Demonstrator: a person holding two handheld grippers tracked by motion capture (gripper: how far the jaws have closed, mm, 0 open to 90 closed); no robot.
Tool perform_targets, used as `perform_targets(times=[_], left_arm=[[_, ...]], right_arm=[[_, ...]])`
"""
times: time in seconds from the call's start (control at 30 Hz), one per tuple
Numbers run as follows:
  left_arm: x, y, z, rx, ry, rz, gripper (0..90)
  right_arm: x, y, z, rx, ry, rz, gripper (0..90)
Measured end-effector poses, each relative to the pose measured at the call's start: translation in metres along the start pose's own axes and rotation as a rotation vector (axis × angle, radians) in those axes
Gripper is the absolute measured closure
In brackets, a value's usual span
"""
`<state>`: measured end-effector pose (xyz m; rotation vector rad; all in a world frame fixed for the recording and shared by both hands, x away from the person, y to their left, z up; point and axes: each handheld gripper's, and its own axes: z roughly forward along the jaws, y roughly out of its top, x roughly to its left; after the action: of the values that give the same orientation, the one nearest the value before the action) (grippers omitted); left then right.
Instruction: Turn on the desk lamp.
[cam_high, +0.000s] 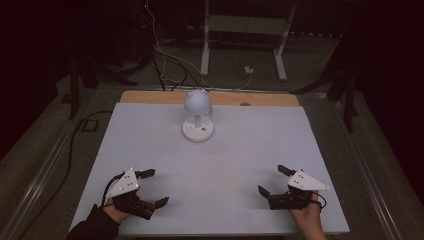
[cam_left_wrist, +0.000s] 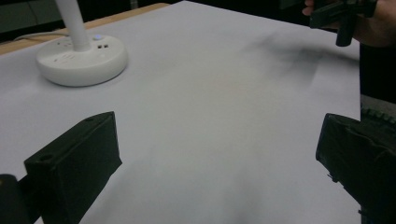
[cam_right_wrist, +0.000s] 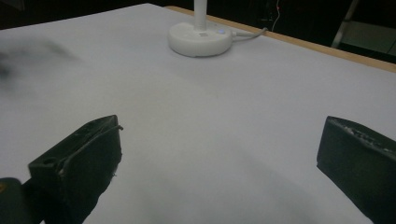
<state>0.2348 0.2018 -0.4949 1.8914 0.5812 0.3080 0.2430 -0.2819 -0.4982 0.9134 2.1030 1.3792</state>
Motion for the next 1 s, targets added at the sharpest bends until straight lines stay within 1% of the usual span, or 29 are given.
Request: perform_targets(times=[0.07, 0.1, 0.17, 0.33, 0.4, 0.47, 0.57, 0.8, 0.87, 0.93, 1.0], left_arm=[[0.001, 0.003, 0.001, 0.005, -0.005, 0.002, 0.3], [0.0, 0.006, 0.002, 0.005, 0.0, 0.012, 0.2], [-0.001, 0.008, 0.002, 0.003, 0.002, 0.013, 0.2], [0.0, 0.017, 0.002, 0.004, -0.019, 0.005, 0.2], [0.0, 0.02, 0.002, 0.005, -0.014, 0.008, 0.2], [0.003, 0.027, 0.002, -0.006, -0.014, 0.002, 0.2], [0.005, 0.032, 0.004, -0.005, -0.016, 0.0, 0.3], [0.006, 0.044, 0.009, 0.002, -0.023, 0.008, 0.2], [0.007, 0.049, 0.012, 0.003, -0.02, 0.008, 0.2], [0.008, 0.051, 0.012, 0.001, -0.02, 0.005, 0.3], [0.01, 0.055, 0.014, -0.001, -0.016, 0.012, 0.2]], right_arm=[[0.0, 0.0, 0.001, 0.005, -0.003, -0.004, 0.0], [0.0, 0.0, 0.001, 0.009, -0.004, -0.005, 0.0], [0.0, 0.0, 0.001, 0.005, -0.007, -0.002, 0.0], [0.001, -0.001, 0.0, 0.006, -0.01, 0.002, 0.0], [0.001, -0.001, 0.0, 0.003, -0.004, 0.008, 0.0], [0.001, -0.001, 0.0, 0.004, -0.006, 0.005, 0.0], [0.001, -0.001, 0.0, 0.004, -0.007, 0.012, 0.0], [0.001, -0.001, 0.0, -0.002, -0.004, 0.015, 0.0], [0.001, -0.001, 0.0, 0.001, -0.003, 0.013, 0.0], [0.001, -0.001, 0.0, 0.001, -0.002, 0.016, 0.0], [0.001, -0.001, 0.0, 0.0, -0.002, 0.013, 0.0]])
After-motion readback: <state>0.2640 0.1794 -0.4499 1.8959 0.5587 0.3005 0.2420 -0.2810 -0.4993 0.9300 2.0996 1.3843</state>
